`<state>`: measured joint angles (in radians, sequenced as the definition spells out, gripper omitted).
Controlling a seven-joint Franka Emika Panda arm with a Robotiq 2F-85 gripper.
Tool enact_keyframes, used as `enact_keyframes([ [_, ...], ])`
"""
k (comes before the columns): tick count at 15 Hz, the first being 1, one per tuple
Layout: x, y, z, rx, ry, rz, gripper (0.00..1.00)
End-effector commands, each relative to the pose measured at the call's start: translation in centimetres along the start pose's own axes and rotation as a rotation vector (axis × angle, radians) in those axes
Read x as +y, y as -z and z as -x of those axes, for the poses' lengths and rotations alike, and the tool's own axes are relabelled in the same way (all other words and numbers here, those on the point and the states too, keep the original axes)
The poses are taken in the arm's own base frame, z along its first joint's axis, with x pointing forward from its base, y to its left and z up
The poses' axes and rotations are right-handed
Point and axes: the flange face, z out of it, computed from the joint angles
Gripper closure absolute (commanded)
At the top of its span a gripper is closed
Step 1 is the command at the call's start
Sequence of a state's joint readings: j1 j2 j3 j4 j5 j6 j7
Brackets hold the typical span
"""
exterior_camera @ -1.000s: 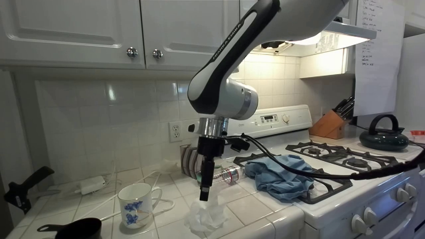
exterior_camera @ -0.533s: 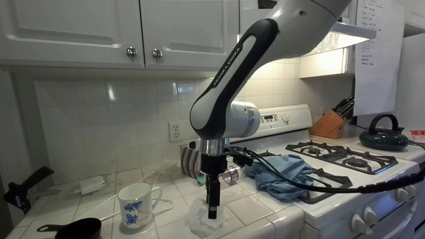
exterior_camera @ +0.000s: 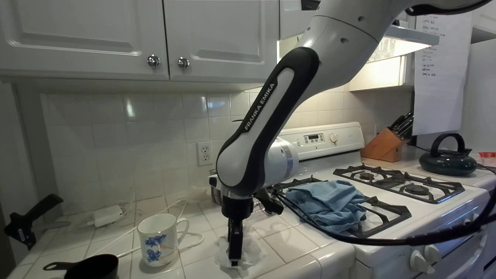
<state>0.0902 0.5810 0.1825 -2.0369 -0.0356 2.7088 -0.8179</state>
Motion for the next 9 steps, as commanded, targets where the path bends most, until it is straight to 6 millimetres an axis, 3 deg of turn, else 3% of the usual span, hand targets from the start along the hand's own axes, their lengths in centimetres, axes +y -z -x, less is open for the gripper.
enact_keyframes([
  [1,0.2,-0.4,0.0,-0.025,-0.033,0.059,0.42],
  [6,2.5,1.0,1.8,-0.046,-0.144,0.164,0.78],
  [9,5.2,2.2,5.2,-0.073,-0.280,0.241,0.98],
])
